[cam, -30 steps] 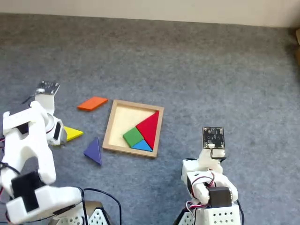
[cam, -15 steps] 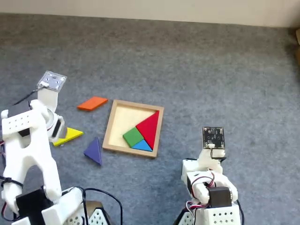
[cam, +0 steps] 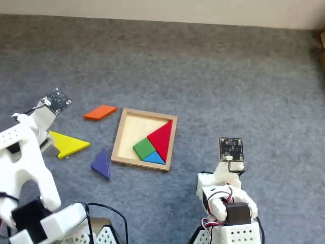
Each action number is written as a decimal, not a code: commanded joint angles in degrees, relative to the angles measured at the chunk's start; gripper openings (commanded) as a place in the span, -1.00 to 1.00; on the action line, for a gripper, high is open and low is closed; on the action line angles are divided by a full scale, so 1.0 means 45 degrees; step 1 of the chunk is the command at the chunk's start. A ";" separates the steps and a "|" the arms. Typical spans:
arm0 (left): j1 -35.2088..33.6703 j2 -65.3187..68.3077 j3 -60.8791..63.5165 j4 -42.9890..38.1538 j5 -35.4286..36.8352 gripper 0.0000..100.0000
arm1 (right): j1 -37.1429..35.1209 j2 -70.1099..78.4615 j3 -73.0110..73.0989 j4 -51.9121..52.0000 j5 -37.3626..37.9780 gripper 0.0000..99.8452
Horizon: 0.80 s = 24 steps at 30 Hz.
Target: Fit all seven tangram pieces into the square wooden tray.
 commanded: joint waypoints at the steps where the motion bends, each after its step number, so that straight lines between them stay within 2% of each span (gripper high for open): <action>1: -0.0186 0.1944 -0.0713 -0.1055 -0.0332 -0.40 | 0.0166 -0.0283 0.1729 0.0088 -0.0078 -0.93; 8: 0.0205 0.3722 -0.1280 -0.1035 0.0137 -0.40 | 0.0166 -0.0283 0.1729 0.0088 -0.0078 -0.93; 12: 0.1201 0.3702 -0.1104 -0.1016 0.2032 -0.40 | 0.0166 -0.0283 0.1729 0.0088 -0.0078 -0.93; 20: 0.3878 0.3702 -0.1162 0.0195 0.5978 -0.40 | 0.0166 -0.0283 0.1729 0.0088 -0.0078 -0.93; 24: 0.4151 0.3389 -0.1885 0.0488 0.7873 -0.40 | 0.0166 -0.0283 0.1729 0.0088 -0.0078 -0.93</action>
